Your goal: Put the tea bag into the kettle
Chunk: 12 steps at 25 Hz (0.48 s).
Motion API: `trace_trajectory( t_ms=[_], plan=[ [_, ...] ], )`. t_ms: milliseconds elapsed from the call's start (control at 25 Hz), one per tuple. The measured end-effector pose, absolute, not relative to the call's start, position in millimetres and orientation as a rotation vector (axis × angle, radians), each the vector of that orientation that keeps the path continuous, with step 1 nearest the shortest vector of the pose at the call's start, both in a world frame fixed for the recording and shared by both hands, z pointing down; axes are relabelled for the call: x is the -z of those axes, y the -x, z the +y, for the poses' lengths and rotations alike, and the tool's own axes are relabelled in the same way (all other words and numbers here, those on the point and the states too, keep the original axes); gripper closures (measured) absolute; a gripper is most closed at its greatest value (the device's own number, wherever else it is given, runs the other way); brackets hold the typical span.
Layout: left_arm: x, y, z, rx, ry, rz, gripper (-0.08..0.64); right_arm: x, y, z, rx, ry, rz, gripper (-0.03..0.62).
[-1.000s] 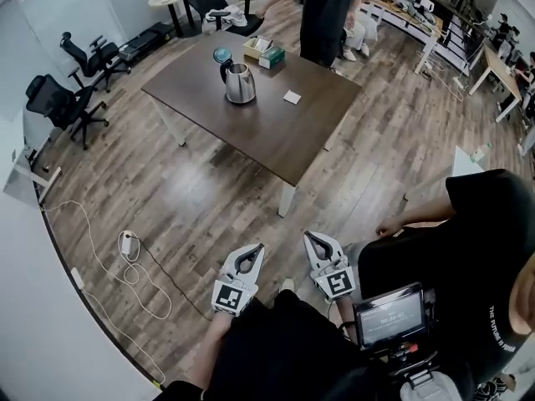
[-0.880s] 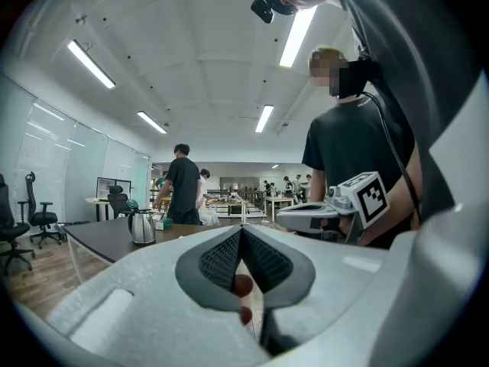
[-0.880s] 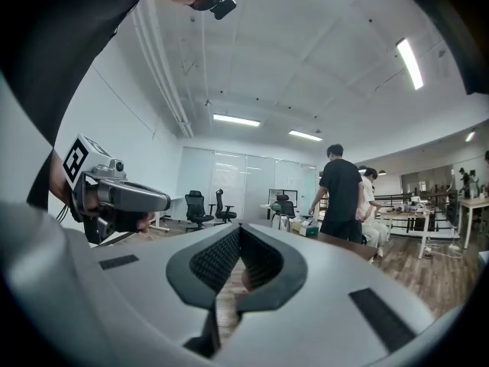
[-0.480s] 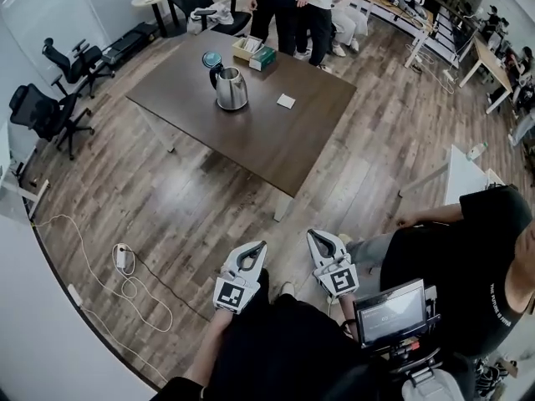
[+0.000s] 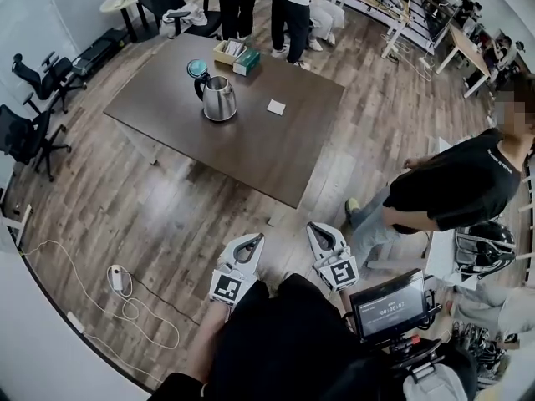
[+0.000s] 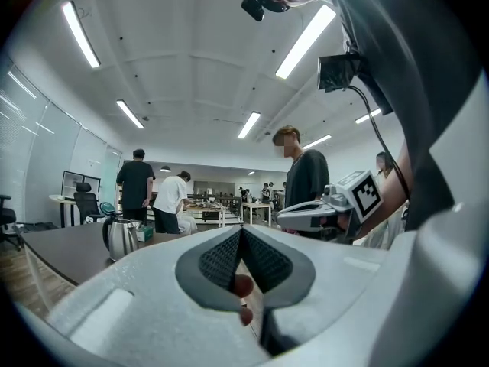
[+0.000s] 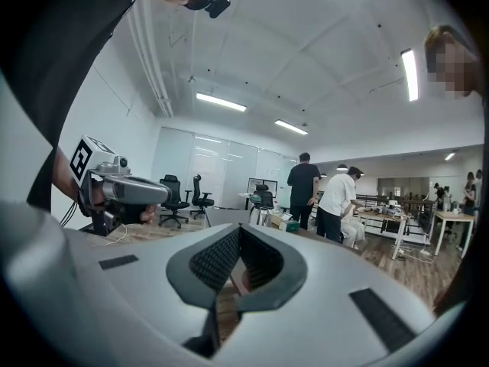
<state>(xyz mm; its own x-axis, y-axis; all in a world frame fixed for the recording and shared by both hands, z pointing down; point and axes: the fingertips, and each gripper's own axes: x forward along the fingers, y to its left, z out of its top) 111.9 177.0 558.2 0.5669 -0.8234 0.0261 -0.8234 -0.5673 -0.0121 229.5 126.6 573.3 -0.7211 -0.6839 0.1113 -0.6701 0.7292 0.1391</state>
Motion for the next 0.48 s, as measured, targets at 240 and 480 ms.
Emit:
trace_trajectory(
  t_ms=[240, 480],
  plan=[
    [-565, -91, 147, -0.058, -2.741, -1.498, 0.560, -579, -206, 94, 0.118, -1.054, -2.773, 0.586],
    [-573, -97, 97, -0.108, -2.715, -1.512, 0.560, -586, -202, 34, 0.093, -1.005, -2.812, 0.586]
  ],
)
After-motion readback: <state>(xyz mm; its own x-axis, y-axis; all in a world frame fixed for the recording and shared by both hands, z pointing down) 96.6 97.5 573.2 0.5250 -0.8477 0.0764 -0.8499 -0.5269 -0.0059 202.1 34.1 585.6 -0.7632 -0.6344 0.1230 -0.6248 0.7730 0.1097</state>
